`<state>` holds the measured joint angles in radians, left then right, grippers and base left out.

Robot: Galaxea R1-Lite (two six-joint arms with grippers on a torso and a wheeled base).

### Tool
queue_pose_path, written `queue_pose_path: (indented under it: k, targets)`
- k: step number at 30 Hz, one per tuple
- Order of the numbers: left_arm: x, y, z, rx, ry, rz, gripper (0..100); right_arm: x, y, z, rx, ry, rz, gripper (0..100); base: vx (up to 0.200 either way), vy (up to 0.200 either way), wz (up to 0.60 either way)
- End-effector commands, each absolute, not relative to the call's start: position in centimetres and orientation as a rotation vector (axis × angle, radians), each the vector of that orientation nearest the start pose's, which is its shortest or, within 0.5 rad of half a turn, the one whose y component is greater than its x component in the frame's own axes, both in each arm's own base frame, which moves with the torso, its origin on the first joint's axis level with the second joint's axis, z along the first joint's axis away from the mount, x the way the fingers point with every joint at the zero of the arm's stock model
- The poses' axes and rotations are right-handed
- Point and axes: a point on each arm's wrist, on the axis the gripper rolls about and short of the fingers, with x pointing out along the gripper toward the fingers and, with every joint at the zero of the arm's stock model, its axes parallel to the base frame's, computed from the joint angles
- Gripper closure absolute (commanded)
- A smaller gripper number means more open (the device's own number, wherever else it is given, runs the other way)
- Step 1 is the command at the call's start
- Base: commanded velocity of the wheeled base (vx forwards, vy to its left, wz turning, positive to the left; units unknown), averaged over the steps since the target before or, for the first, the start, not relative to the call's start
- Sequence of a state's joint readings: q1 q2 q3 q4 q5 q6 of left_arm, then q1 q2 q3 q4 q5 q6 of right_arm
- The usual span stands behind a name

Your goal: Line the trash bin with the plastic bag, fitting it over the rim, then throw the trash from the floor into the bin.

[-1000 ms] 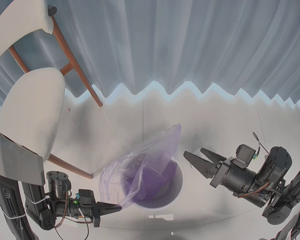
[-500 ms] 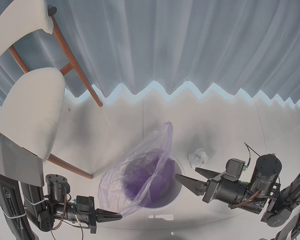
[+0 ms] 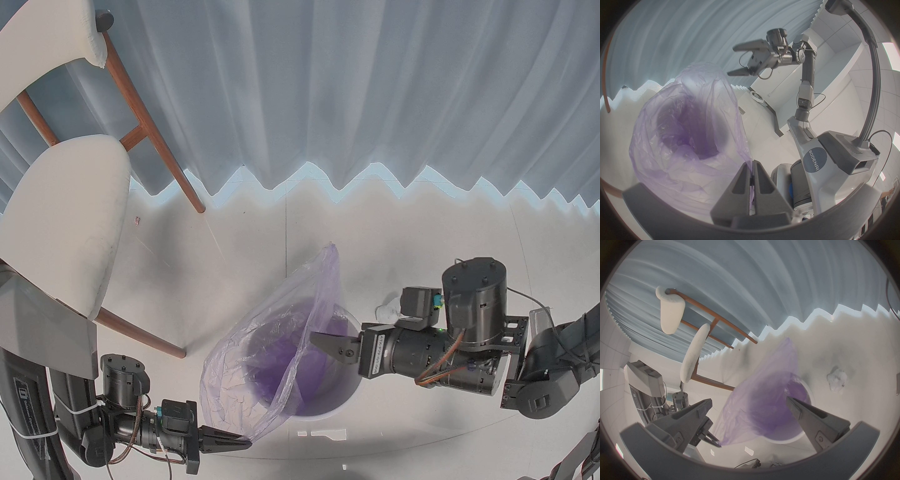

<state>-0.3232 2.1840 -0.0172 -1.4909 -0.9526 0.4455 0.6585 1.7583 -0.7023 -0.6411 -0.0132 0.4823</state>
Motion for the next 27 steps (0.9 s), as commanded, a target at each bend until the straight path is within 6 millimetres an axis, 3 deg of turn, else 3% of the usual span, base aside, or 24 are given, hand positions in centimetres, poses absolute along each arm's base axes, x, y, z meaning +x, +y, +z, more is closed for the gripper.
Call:
queue_pose_path:
  k: [1,8,17,18,27]
  targets:
    - [18.6,-8.9,-0.3,0.144,0.428,-1.379,100,24.8,20.5,13.7,0.302,0.54,0.548,0,0.0,0.0,0.0]
    - [18.4,-9.4,-0.2,0.148,0.426,-1.402,100,26.1,22.1,11.5,0.264,0.575,0.511,0,0.0,0.0,0.0]
    - [18.3,-9.4,-0.1,0.151,0.421,-1.407,100,26.7,22.8,11.2,0.258,0.569,0.514,0,0.0,0.0,0.0]
    - [18.3,-9.4,-0.1,0.151,0.421,-1.407,100,26.6,22.8,11.0,0.257,0.574,0.512,100,0.0,0.0,0.0]
    - [18.3,-9.4,-0.2,0.149,0.432,-1.405,100,27.0,21.2,10.3,0.248,0.576,0.403,100,0.0,0.0,0.0]
